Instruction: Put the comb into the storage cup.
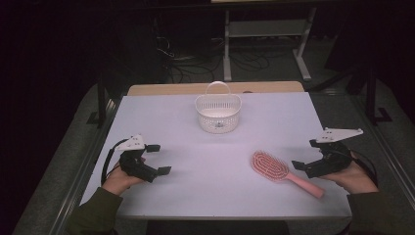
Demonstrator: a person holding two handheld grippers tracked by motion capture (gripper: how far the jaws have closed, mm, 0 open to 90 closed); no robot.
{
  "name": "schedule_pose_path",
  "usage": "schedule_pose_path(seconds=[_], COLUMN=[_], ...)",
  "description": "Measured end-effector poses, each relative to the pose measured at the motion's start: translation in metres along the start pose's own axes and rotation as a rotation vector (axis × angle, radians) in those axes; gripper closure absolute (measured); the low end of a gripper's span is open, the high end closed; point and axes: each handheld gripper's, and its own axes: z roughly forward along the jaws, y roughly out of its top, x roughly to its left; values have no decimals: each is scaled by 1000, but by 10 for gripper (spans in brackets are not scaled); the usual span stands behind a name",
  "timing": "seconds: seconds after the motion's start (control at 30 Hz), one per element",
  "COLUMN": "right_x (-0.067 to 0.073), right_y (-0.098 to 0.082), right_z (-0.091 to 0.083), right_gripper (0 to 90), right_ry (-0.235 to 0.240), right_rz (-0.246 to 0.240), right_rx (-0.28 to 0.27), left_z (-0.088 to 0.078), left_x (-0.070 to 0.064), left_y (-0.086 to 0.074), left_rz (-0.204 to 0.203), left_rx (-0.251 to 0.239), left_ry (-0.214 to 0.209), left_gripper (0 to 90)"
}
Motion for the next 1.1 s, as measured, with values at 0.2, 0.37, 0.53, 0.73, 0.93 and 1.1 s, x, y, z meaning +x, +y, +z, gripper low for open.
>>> schedule_pose_path(seconds=[0.2, 0.37, 0.53, 0.73, 0.93, 1.1], right_x=[2, 3, 4, 5, 6, 7], right_y=[0, -1, -2, -2, -3, -4], right_z=[3, 4, 6, 10, 13, 16], right_gripper=[2, 2, 8, 7, 7, 7], right_ry=[3, 4, 2, 8, 13, 17], right_rz=[-15, -22, -32, -43, -48, -56], right_rx=[40, 62, 84, 110, 127, 152], left_z=[0, 0, 0, 0, 0, 1], left_x=[0, 0, 0, 0, 0, 0], left_y=[0, 0, 0, 0, 0, 0], left_rz=[2, 2, 4, 4, 5, 6], left_rx=[0, 2, 1, 1, 2, 2], left_ry=[-1, -1, 0, -1, -2, -2], left_gripper=[1, 1, 1, 1, 1, 1])
